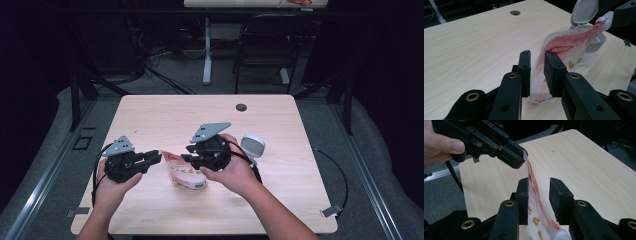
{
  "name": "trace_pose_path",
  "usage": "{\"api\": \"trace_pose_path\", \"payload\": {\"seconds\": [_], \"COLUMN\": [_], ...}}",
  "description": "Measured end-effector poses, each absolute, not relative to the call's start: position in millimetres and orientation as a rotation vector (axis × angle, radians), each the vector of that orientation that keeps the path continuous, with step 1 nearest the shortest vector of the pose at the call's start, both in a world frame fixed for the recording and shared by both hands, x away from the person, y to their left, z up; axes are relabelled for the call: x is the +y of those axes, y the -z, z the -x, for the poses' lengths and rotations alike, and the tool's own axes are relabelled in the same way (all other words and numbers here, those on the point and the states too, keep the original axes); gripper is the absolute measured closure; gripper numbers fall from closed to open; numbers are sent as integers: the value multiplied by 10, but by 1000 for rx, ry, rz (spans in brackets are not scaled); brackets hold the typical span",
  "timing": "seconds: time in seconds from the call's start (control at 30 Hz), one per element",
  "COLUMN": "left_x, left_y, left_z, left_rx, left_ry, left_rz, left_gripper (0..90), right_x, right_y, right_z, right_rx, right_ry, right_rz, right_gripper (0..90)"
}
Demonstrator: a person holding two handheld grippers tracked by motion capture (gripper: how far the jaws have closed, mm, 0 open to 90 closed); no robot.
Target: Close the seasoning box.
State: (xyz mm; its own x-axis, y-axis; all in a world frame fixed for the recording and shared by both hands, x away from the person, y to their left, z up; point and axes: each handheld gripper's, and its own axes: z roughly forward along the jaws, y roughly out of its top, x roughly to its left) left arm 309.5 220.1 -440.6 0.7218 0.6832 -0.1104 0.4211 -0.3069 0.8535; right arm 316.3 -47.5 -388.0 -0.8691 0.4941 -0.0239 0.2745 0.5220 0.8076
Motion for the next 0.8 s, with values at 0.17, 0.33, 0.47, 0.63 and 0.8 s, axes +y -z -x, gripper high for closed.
{"api": "trace_pose_path", "payload": {"seconds": [0.17, 0.33, 0.47, 0.63, 0.8], "left_x": [2240, 2293, 2346, 2380, 2386], "left_y": [4405, 4395, 4391, 4384, 4389], "left_z": [-3099, -3108, -3119, -3119, -3120], "left_rx": [854, 863, 877, 883, 885], "left_ry": [-334, -339, -341, -342, -342], "left_rz": [-1939, -1930, -1919, -1911, -1912], "left_gripper": [748, 745, 744, 743, 741], "right_x": [-334, -239, -160, -71, 1], "right_y": [3872, 3863, 3868, 3901, 3958], "right_z": [-3195, -3278, -3340, -3386, -3420], "right_rx": [2543, 2584, 2614, 2636, 2666], "right_ry": [-1226, -1217, -1168, -1114, -1057], "right_rz": [-609, -618, -610, -612, -616], "right_gripper": [693, 697, 705, 714, 722]}}
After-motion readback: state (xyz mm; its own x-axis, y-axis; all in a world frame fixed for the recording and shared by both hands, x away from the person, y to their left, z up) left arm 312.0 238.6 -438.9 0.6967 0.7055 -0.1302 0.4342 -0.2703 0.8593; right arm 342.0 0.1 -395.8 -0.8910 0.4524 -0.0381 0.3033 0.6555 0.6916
